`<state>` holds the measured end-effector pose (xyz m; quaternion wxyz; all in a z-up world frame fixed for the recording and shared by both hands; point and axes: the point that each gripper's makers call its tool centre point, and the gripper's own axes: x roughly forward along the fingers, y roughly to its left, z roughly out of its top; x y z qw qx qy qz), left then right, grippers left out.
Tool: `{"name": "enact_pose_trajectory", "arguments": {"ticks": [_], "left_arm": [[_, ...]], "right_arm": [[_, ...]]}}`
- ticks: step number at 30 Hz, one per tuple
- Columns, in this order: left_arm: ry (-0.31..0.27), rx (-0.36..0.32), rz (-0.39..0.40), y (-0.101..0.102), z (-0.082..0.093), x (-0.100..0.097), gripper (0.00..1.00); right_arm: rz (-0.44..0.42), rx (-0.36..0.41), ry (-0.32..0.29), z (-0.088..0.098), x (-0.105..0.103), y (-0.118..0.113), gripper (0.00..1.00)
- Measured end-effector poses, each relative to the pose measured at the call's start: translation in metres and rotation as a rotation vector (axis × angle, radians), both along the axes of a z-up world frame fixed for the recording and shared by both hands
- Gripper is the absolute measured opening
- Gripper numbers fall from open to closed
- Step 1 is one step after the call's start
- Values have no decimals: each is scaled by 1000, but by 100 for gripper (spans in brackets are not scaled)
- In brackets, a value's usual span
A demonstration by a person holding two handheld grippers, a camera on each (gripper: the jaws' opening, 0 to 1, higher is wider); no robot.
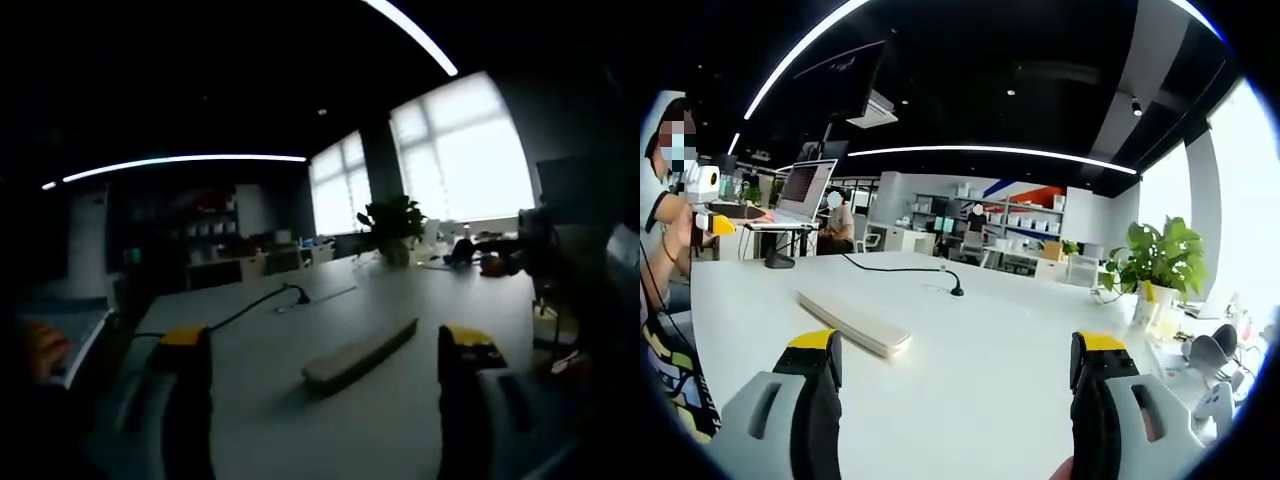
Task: Arrange the utensils inside the cutlery case until each visible utensil rests in its matching compartment.
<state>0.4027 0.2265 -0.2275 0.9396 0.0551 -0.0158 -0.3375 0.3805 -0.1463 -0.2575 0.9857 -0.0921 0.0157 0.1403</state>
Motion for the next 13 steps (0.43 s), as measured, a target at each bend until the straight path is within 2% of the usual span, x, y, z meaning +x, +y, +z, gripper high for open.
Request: {"name": "enact_pose_trajectory", "arguments": {"ticks": [13], "left_arm": [[-2, -3, 4, 2, 0, -1, 100]], "right_arm": [[2, 0, 2, -1, -1, 2, 99]]}}
